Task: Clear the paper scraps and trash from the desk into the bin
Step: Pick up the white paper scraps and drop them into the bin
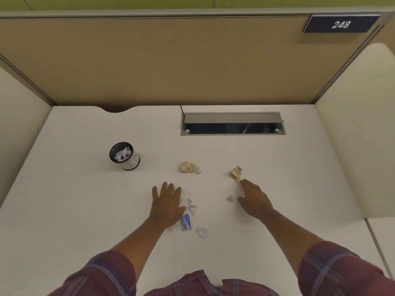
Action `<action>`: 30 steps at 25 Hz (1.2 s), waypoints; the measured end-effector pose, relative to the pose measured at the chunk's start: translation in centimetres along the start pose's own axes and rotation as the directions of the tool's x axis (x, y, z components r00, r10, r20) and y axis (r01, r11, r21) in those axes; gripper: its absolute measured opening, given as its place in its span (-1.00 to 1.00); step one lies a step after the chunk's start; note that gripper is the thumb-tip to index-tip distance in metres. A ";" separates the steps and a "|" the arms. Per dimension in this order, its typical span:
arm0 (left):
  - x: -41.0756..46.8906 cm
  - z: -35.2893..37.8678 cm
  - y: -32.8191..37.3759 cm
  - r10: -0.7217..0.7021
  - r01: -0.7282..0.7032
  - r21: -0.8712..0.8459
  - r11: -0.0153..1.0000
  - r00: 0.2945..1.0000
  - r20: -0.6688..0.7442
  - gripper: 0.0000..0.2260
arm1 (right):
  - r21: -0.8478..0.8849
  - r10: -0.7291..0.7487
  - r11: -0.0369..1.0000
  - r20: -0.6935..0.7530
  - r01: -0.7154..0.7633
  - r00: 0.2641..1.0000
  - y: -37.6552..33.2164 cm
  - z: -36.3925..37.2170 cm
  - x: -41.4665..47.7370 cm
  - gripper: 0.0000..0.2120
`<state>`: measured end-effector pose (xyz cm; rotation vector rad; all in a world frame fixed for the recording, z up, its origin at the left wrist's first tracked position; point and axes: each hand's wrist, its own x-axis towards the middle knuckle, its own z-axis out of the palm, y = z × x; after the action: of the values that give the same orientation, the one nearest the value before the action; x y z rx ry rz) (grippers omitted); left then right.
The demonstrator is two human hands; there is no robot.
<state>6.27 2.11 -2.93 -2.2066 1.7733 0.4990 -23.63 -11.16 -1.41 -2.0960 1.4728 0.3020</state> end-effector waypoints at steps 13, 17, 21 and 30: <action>-1.8 0.6 2.4 0.051 -0.079 -0.216 0.973 0.990 -0.133 -0.46 | -0.246 -0.276 0.935 -0.046 0.257 0.960 -5.9 3.7 0.5 -0.52; -2.8 0.4 -1.3 -0.122 -0.004 -0.456 0.890 0.962 -0.246 -0.53 | -0.207 -0.358 0.914 -0.004 0.349 0.934 -9.7 1.8 5.0 -0.46; -4.7 2.5 -4.2 -0.238 0.120 -0.532 0.838 0.958 -0.158 -0.51 | -0.260 -0.386 0.879 0.102 0.399 0.917 -12.1 1.1 8.3 -0.40; -7.0 5.5 -3.2 -0.034 0.031 -0.562 0.826 0.999 0.006 -0.23 | -0.339 -0.516 0.769 0.171 0.542 0.840 -13.7 5.3 5.8 -0.44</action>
<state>7.54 11.29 -5.00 -2.6001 1.7441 1.1391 -8.17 -9.44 -4.27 -2.6736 0.7568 0.4526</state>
